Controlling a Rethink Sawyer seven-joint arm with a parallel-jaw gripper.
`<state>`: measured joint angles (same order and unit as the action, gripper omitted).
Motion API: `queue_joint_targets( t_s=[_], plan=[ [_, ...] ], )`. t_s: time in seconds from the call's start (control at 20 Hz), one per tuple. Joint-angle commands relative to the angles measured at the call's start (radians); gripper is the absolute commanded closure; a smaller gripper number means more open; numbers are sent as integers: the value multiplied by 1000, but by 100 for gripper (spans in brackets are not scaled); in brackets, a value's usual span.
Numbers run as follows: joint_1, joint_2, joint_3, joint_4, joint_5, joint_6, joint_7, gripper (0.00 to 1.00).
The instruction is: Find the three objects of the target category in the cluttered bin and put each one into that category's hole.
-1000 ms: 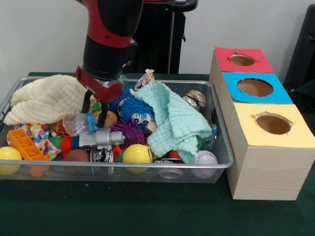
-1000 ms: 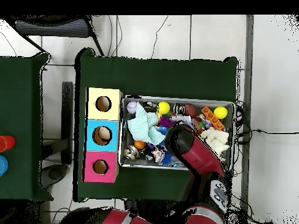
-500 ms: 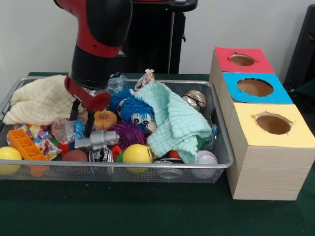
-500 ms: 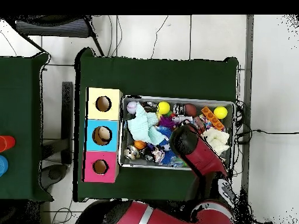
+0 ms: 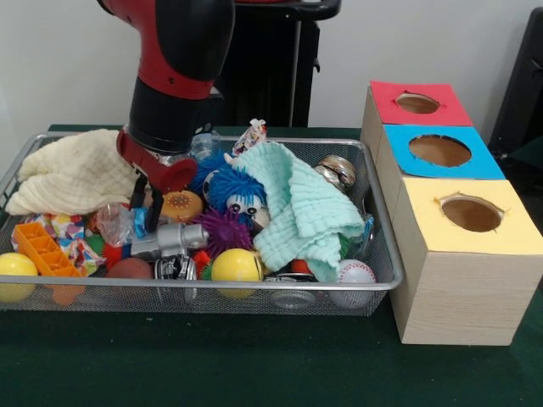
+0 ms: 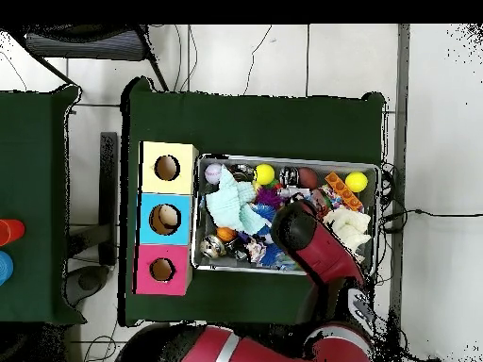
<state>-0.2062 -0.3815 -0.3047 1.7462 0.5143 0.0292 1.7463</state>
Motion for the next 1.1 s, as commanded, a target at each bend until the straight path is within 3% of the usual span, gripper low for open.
queue_joint_targets(
  t_s=[0.05, 0.35, 0.85, 1.1],
  plan=[
    [53, 76, 46, -22, 37, 4, 227, 100],
    [90, 61, -1, -30, 63, 86, 234, 100],
    [166, -10, -68, -47, 41, 231, 218, 100],
    [234, -53, -126, -82, 17, 397, 233, 100]
  ],
)
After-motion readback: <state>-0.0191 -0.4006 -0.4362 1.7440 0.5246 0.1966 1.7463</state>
